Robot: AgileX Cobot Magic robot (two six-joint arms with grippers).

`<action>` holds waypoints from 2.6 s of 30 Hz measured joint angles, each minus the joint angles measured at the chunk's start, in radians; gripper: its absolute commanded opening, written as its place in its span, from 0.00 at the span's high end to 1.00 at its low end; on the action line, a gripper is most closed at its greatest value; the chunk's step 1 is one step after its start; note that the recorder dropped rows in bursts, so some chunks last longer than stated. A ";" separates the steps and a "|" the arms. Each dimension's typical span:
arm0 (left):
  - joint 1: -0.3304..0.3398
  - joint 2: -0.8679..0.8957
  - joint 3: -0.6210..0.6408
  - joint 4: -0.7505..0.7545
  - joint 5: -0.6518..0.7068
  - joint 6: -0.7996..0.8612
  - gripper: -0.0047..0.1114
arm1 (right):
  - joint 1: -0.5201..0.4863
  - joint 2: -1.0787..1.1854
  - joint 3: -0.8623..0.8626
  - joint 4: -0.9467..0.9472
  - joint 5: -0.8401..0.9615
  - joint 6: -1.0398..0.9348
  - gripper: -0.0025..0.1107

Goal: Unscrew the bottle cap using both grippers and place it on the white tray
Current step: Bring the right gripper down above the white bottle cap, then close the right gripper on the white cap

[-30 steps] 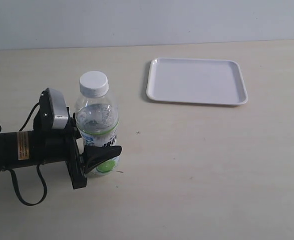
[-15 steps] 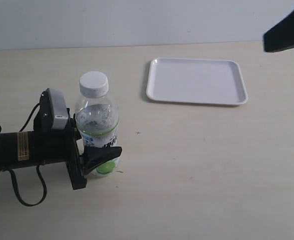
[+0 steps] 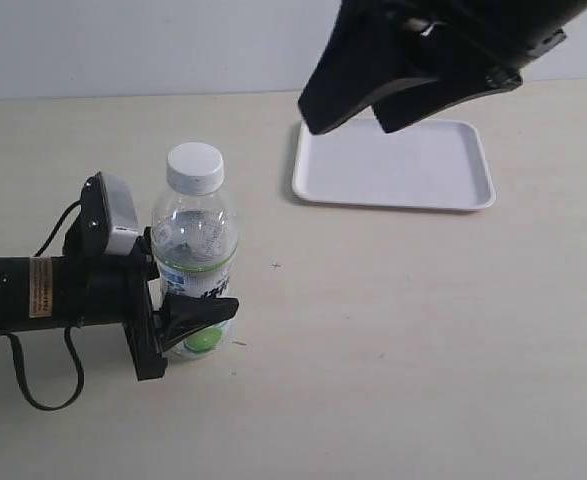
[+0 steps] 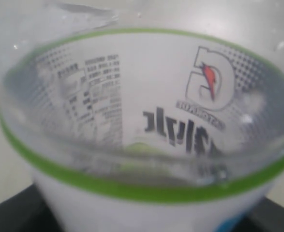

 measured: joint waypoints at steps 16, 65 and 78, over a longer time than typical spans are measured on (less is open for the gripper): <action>0.000 -0.009 0.000 0.003 0.017 -0.022 0.96 | 0.270 0.405 -0.413 -0.294 0.051 0.283 0.43; 0.000 -0.009 0.000 0.003 0.018 -0.027 0.96 | 0.271 0.534 -0.468 -0.293 0.055 0.179 0.48; 0.000 -0.009 0.000 0.003 0.018 -0.027 0.96 | 0.271 0.487 -0.456 -0.344 0.057 0.168 0.48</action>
